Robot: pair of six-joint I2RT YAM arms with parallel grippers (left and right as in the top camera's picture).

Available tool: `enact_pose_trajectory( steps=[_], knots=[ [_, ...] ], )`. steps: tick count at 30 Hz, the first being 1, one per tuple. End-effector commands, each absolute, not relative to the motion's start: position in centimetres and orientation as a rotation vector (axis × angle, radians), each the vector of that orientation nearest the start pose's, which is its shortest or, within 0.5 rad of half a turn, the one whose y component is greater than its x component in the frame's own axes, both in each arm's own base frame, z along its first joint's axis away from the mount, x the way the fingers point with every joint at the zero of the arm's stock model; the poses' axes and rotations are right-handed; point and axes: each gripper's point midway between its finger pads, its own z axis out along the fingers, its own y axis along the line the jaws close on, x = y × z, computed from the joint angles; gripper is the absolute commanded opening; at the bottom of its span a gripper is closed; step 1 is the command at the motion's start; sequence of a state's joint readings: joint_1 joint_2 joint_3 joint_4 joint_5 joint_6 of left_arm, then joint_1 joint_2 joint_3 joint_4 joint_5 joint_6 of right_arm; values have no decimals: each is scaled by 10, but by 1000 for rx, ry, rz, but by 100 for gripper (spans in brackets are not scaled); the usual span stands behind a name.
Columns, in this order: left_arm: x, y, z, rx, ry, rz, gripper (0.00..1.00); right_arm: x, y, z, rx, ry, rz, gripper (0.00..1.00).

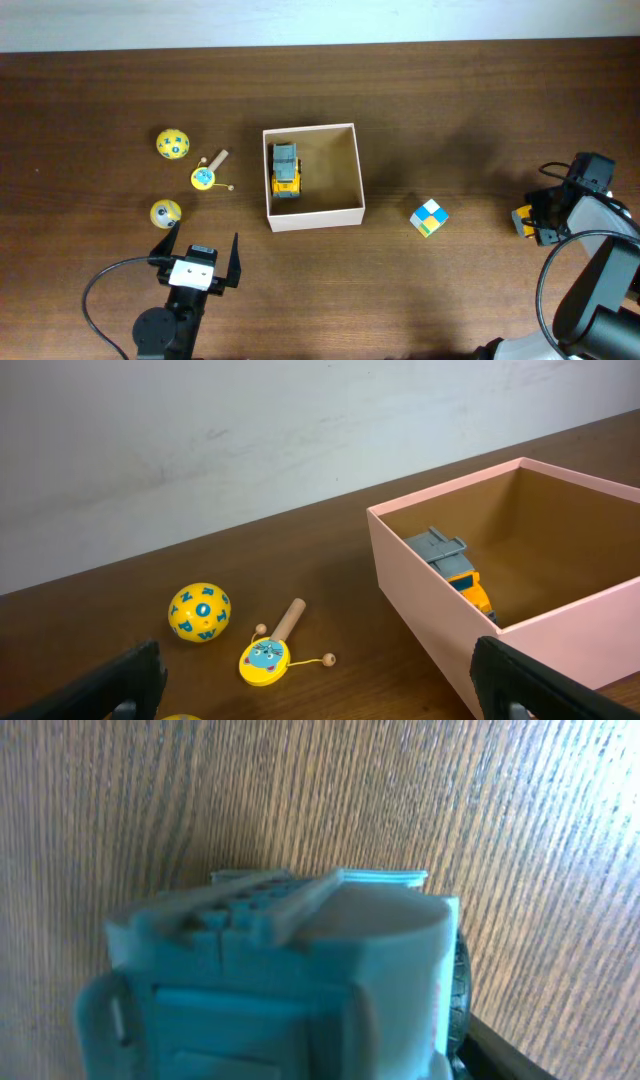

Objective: Pack container
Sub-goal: 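Grasp the second toy truck with the right gripper, then lift the truck and carry it over the pink box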

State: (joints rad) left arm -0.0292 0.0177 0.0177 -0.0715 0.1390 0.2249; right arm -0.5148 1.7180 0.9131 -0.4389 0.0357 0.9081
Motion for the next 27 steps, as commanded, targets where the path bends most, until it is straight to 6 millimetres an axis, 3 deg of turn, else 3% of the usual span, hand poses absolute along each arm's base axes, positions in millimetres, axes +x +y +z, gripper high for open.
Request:
enact_pose_trajectory(
  steps=[1, 7, 12, 17, 23, 27],
  knots=[
    [244, -29, 158, 318, 1618, 54, 99, 293, -173, -1, 1860, 2176, 28, 59],
    [244, -29, 158, 318, 1618, 54, 99, 287, -165, -4, 1748, 2317, 35, 57],
    [244, -29, 158, 318, 1618, 54, 99, 273, -157, -7, 1762, 2391, 20, 57],
    [244, -29, 158, 318, 1618, 54, 99, 273, -132, -8, 1518, 2605, 128, 58],
    [244, -29, 158, 318, 1618, 54, 99, 271, -101, -10, 1244, 2812, 129, 61],
    [244, -29, 158, 318, 1618, 54, 99, 285, -77, -9, 950, 2897, 127, 63]
  ],
)
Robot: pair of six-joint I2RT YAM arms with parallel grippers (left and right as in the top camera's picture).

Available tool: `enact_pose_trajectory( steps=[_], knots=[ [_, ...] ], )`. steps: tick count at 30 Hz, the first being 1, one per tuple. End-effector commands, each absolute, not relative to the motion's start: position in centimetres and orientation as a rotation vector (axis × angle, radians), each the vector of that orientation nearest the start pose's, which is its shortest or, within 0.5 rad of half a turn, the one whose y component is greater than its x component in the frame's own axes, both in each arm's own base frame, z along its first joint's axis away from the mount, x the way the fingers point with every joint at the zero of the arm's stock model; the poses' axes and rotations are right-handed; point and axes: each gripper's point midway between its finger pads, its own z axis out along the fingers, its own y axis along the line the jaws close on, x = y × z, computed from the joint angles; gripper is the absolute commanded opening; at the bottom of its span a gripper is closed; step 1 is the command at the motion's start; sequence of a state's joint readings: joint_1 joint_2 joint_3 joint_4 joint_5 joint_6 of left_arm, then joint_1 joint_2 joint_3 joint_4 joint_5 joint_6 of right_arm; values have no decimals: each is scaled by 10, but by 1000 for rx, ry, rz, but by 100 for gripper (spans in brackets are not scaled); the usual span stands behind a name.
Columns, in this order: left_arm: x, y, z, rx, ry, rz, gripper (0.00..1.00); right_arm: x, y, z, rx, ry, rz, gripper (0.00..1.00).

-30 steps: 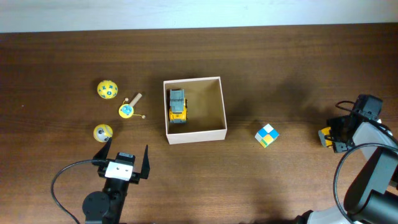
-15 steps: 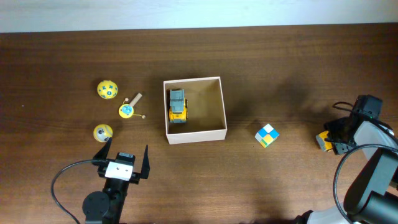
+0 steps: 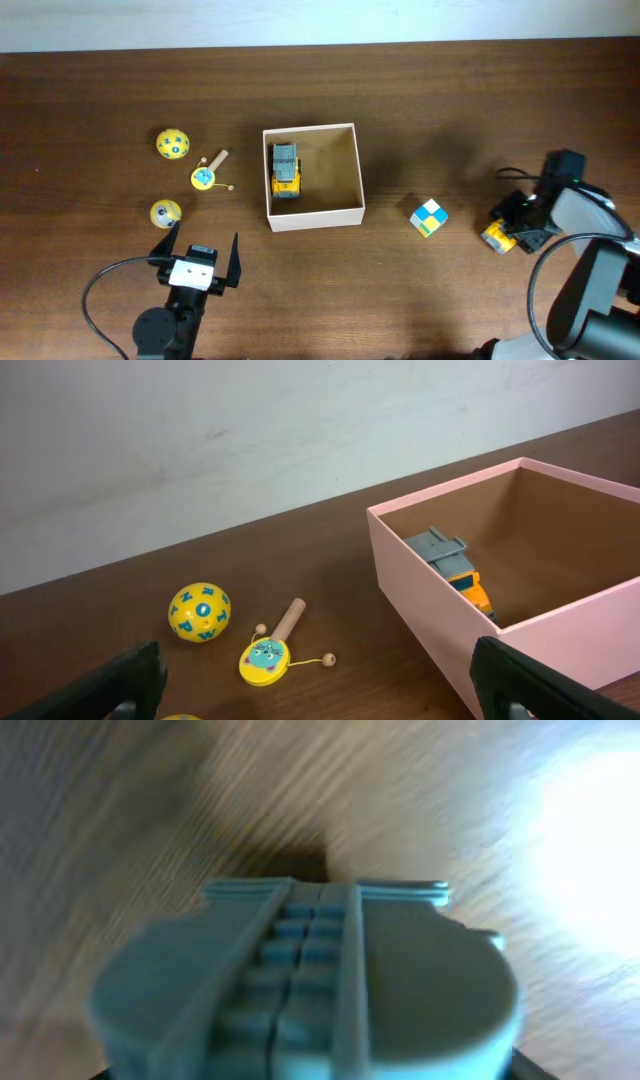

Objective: Pack container
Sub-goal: 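Lift the truck and carry it over the pink box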

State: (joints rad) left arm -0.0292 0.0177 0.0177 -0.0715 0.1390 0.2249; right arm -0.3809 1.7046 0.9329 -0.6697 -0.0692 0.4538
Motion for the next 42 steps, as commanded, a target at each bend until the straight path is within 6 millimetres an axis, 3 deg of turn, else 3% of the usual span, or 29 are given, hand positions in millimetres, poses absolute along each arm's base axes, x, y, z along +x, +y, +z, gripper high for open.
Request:
enact_pose_trajectory(
  steps=[1, 11, 29, 42],
  knots=[
    [244, -29, 158, 318, 1618, 54, 99, 289, -73, -9, 898, 2902, 127, 63],
    [244, -29, 158, 318, 1618, 54, 99, 324, -41, -4, 427, 2885, 114, 63],
    [244, -29, 158, 318, 1618, 54, 99, 342, -43, 4, 407, 2821, 107, 58],
    [244, -29, 158, 318, 1618, 54, 99, 370, -34, 47, 383, 2766, 211, 56]
  ],
)
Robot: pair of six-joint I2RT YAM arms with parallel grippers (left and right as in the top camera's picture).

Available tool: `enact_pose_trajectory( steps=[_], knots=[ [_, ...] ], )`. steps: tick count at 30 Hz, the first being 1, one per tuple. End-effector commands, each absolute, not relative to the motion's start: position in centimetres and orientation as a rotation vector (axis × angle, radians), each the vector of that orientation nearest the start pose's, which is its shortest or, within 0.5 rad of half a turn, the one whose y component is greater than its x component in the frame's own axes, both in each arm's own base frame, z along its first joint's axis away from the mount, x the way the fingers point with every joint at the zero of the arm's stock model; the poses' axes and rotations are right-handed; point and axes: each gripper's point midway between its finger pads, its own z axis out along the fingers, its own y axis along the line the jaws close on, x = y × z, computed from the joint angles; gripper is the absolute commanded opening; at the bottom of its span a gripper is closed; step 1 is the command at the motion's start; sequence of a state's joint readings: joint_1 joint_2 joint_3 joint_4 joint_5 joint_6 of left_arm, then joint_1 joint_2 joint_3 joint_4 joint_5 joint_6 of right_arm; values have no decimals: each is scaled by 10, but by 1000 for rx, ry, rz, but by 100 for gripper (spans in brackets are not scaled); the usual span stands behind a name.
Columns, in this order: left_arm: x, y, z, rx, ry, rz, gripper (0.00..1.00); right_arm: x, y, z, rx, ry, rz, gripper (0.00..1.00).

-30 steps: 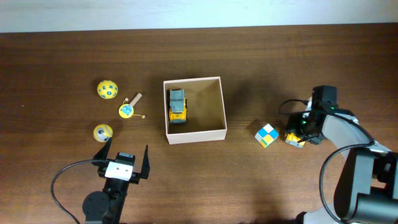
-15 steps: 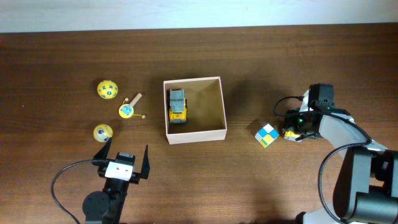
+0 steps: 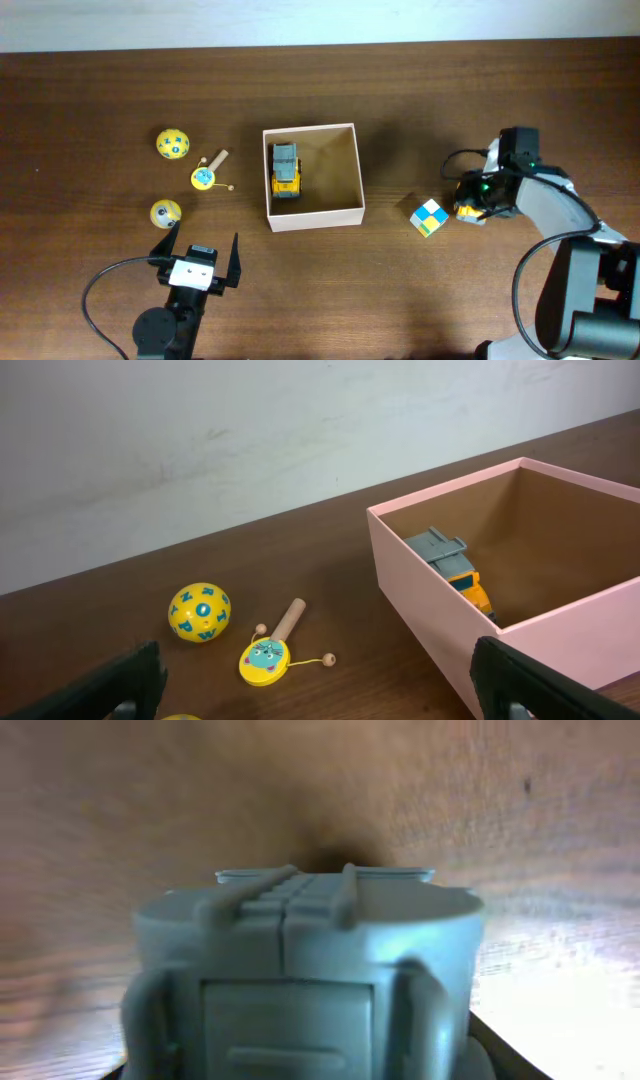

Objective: Pack container
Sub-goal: 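Lift the truck and carry it over the pink box, then lower the truck into the box beside the first truck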

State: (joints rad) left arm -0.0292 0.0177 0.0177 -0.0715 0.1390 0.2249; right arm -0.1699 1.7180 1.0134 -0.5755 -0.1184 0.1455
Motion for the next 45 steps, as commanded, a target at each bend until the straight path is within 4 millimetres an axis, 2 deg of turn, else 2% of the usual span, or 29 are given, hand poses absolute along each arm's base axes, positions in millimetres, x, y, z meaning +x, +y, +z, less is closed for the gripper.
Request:
enact_pose_trajectory(
  steps=[1, 6, 12, 14, 18, 24, 31, 33, 40, 45],
  knots=[
    [244, -29, 158, 318, 1618, 54, 99, 372, -34, 51, 382, 2763, 211, 57],
    [244, -29, 158, 318, 1618, 54, 99, 387, -30, 81, 366, 2739, 260, 56],
    [244, -29, 158, 318, 1618, 54, 99, 410, -17, 141, 293, 2674, 357, 56],
    [244, -29, 158, 318, 1618, 54, 99, 416, -7, 161, 228, 2655, 384, 56],
    [244, -29, 158, 318, 1618, 54, 99, 421, 21, 195, 114, 2625, 427, 56],
    [244, -29, 158, 318, 1618, 54, 99, 420, 95, 231, -139, 2568, 536, 56],
    [244, -29, 158, 318, 1618, 54, 99, 397, 188, 239, -420, 2527, 621, 57],
    [244, -29, 158, 318, 1618, 54, 99, 391, 207, 240, -443, 2519, 616, 56],
    [244, -29, 158, 317, 1618, 54, 99, 385, 250, 234, -384, 2504, 456, 56],
    [244, -29, 158, 318, 1618, 54, 99, 387, 258, 218, -274, 2524, 322, 56]
  ],
)
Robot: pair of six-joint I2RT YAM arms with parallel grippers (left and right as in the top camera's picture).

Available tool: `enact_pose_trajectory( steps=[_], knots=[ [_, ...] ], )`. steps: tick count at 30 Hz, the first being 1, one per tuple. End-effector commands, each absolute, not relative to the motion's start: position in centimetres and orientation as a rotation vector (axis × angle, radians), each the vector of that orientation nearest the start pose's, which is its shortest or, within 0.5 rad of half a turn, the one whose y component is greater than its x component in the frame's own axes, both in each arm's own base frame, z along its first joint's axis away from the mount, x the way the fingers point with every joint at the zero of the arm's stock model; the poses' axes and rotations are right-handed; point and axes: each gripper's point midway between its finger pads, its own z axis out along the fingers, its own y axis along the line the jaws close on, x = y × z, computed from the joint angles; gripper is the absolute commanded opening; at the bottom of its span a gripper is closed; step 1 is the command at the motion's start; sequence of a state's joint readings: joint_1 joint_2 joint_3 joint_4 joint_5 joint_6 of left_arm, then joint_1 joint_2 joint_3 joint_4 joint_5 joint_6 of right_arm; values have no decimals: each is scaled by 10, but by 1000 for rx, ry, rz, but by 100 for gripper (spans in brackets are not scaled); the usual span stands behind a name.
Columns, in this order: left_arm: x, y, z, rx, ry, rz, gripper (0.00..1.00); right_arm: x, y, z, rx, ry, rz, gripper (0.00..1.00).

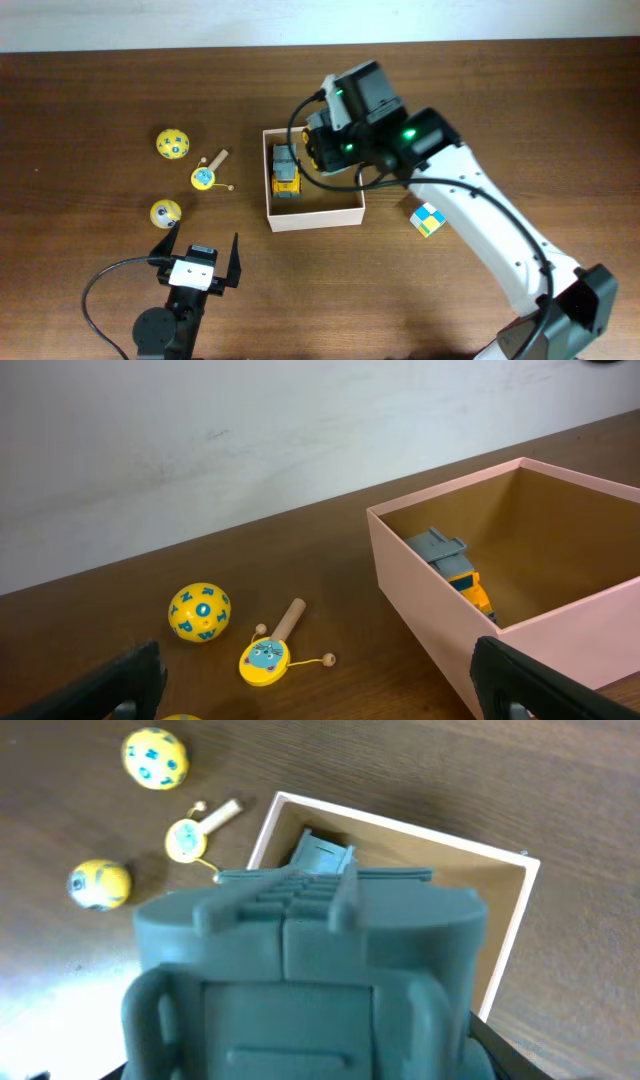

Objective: Pack container
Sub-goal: 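Lower the truck into the box beside the first truck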

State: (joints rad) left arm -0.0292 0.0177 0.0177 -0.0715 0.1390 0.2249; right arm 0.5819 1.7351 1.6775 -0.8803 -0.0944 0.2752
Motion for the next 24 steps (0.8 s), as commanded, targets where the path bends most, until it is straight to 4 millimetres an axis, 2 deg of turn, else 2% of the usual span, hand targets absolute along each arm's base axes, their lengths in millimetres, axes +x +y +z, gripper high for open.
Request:
enact_pose_trajectory(
  steps=[1, 6, 9, 12, 17, 24],
  knots=[
    [244, -29, 158, 318, 1618, 54, 99, 388, 258, 212, -248, 2532, 295, 56],
    [244, -29, 158, 318, 1618, 54, 99, 395, 259, 179, -135, 2587, 201, 54],
    [244, -29, 158, 318, 1618, 54, 99, 402, 263, 144, -111, 2644, 163, 54],
    [244, -29, 158, 318, 1618, 54, 99, 407, 267, 126, -115, 2661, 149, 54],
    [244, -29, 158, 318, 1618, 54, 99, 411, 265, 114, -91, 2669, 115, 54],
    [244, -29, 158, 318, 1618, 54, 99, 418, 251, 112, -19, 2654, 50, 54]
  ],
)
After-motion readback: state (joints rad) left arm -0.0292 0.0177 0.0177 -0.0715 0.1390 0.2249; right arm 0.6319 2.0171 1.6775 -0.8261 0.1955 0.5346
